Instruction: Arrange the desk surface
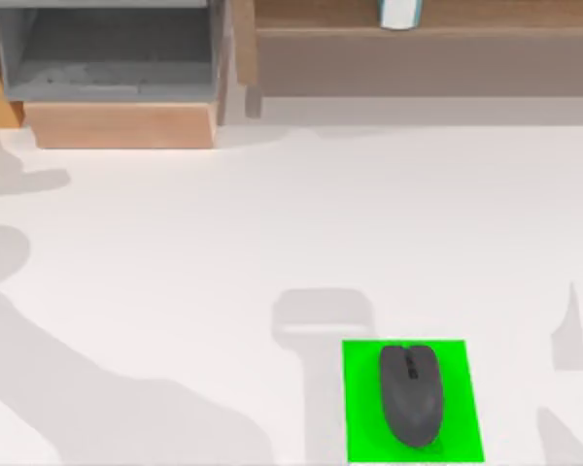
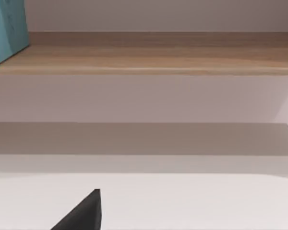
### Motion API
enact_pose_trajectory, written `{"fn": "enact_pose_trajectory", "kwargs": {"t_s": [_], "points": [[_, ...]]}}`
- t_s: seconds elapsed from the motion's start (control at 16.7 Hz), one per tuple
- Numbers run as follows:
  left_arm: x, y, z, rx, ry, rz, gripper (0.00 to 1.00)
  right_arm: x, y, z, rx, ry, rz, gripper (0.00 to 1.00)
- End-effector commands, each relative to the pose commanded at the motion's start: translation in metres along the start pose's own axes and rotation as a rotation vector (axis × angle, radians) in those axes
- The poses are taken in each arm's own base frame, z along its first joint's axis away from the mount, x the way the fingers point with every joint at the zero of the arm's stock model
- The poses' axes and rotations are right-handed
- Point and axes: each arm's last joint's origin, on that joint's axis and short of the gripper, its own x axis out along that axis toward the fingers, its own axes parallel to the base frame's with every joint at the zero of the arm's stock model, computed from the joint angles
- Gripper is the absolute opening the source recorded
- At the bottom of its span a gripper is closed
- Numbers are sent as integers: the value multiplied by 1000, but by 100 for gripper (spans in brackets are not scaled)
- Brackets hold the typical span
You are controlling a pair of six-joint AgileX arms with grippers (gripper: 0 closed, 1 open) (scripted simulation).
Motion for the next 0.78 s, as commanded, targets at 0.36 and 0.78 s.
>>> {"fn": "enact_pose_trajectory", "kwargs": {"t_s": [0.36, 0.78], "points": [[0, 0, 0, 0, 0, 0, 38, 0, 0, 0, 0, 0, 0, 100], [0, 0, 0, 0, 0, 0, 90, 0, 0, 0, 0, 0, 0, 100]]}}
